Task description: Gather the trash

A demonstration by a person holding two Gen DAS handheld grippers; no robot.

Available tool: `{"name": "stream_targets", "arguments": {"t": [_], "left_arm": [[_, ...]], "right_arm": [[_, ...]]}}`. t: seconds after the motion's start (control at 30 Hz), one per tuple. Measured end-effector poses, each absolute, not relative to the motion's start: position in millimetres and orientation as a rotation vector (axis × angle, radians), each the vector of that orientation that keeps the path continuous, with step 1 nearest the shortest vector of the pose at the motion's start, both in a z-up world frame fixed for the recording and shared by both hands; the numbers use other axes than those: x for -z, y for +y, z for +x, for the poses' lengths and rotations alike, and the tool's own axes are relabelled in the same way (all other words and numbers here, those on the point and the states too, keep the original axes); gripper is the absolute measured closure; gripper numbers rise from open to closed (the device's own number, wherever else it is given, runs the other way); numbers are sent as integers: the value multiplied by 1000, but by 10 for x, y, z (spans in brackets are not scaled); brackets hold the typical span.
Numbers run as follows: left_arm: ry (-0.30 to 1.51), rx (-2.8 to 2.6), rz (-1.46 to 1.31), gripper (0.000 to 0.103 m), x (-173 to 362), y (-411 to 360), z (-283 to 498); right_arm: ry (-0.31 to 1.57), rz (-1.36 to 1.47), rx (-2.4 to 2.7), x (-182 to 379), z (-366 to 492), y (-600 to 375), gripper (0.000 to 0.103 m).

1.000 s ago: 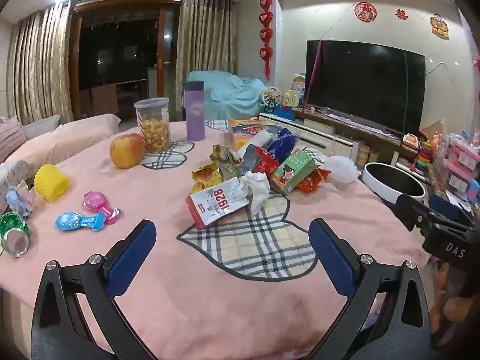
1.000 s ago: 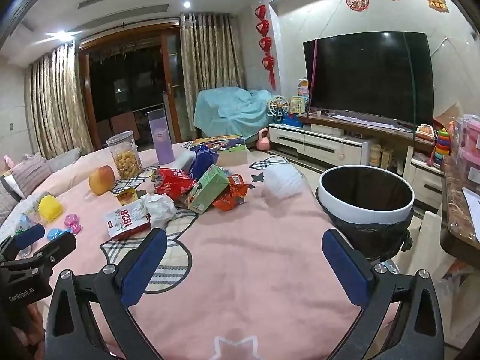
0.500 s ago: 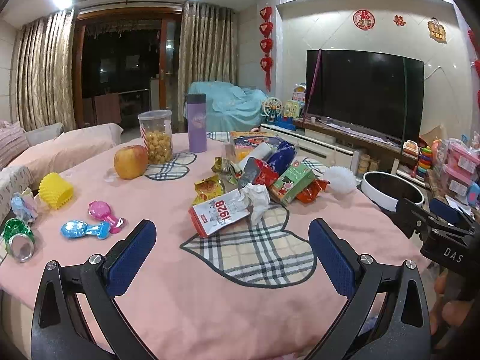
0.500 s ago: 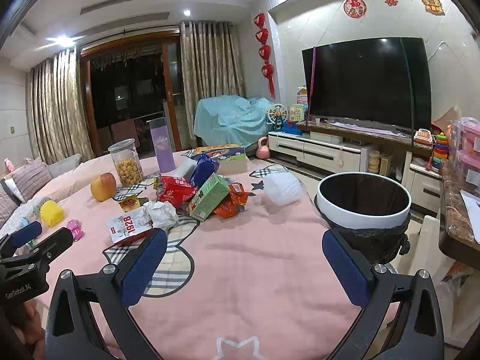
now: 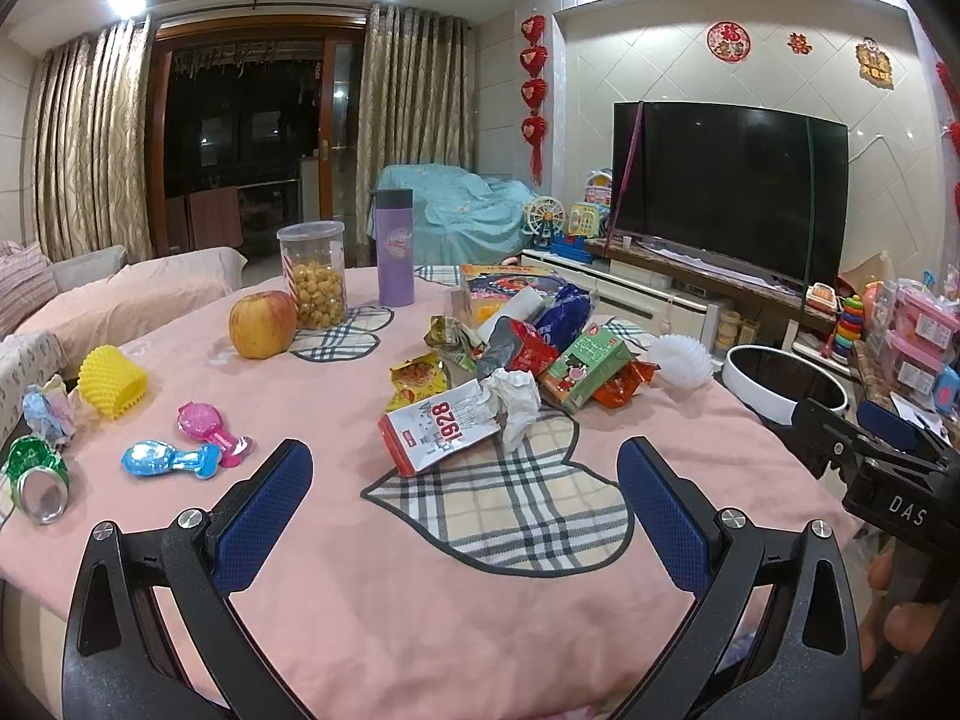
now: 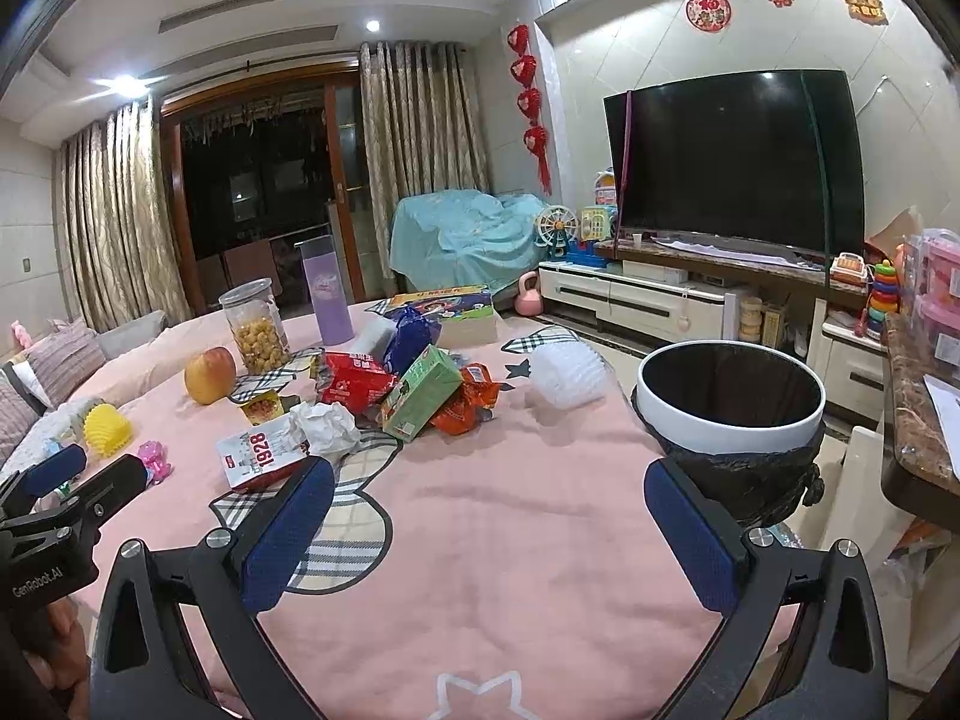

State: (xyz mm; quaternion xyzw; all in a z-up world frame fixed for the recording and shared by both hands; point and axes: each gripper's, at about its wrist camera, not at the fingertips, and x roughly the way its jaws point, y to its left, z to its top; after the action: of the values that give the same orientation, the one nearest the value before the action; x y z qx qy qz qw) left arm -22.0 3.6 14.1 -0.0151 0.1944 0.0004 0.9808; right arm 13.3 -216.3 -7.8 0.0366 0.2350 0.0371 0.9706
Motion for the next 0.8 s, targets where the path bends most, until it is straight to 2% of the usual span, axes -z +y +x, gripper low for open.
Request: {"name": "stream_targets", "arguments": {"t": [0.8], "left_arm": [[391,-4,-38,0,-142,63,-230]], "right_arm": [[485,81,-87,96,135,-2145,0]]}}
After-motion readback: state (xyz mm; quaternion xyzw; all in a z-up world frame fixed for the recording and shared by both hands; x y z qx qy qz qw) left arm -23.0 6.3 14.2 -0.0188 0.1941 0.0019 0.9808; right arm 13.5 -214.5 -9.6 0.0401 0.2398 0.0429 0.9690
